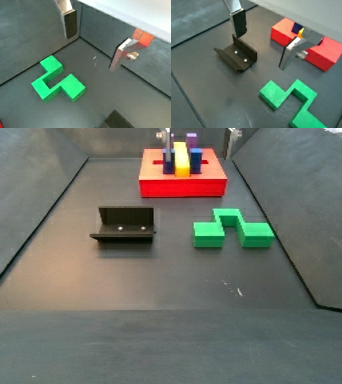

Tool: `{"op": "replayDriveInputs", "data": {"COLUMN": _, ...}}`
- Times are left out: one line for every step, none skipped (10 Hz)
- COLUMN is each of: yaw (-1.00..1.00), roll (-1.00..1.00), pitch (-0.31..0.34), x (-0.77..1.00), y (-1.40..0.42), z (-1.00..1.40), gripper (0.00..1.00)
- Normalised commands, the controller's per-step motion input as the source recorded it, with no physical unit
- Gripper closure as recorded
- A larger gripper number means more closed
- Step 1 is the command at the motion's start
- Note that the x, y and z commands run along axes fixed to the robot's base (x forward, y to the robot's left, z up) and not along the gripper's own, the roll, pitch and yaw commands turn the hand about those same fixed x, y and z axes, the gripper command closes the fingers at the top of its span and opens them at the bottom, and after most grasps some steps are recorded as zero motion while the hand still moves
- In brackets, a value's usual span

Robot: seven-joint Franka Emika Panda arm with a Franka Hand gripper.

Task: Pick up the green object. Move up. Place the green object on the fixture. Regrasp the green object. Move to above the board. Insert the green object.
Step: Pick up the green object.

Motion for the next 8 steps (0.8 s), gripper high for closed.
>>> {"op": "replayDriveInputs", "data": {"yaw": 0.0, "roll": 0.0, "pitch": 0.0, "x": 0.0, "y": 0.0, "z": -0.03, "gripper": 0.0}}
{"op": "replayDriveInputs", "data": {"yaw": 0.0, "roll": 0.07, "pitch": -0.031, "x": 0.0, "y": -0.17, "z": -0.27, "gripper": 0.0}}
{"op": "replayDriveInputs", "data": {"yaw": 0.05, "roll": 0.12, "pitch": -0.1, "x": -0.06, "y": -0.51, "z": -0.4, "gripper": 0.0}}
{"op": "replayDriveInputs", "data": {"yaw": 0.18, "roll": 0.18, "pitch": -0.107, "x": -0.06, "y": -0.78, "z": -0.39, "gripper": 0.0}}
{"op": "replayDriveInputs", "data": {"yaw": 0.19, "roll": 0.19, "pitch": -0.101, "x": -0.09, "y": -0.77, "z": -0.38, "gripper": 0.0}}
{"op": "replayDriveInputs", "data": {"yaw": 0.13, "roll": 0.2, "pitch": -0.117, "x": -0.28, "y": -0.63, "z": -0.49, "gripper": 0.0}}
{"op": "replayDriveInputs", "data": {"yaw": 0.07, "roll": 0.18, "pitch": -0.129, "x": -0.47, "y": -0.45, "z": -0.54, "gripper": 0.0}}
{"op": "replayDriveInputs", "data": {"yaw": 0.05, "roll": 0.15, "pitch": -0.124, "x": -0.53, "y": -0.27, "z": -0.5, "gripper": 0.0}}
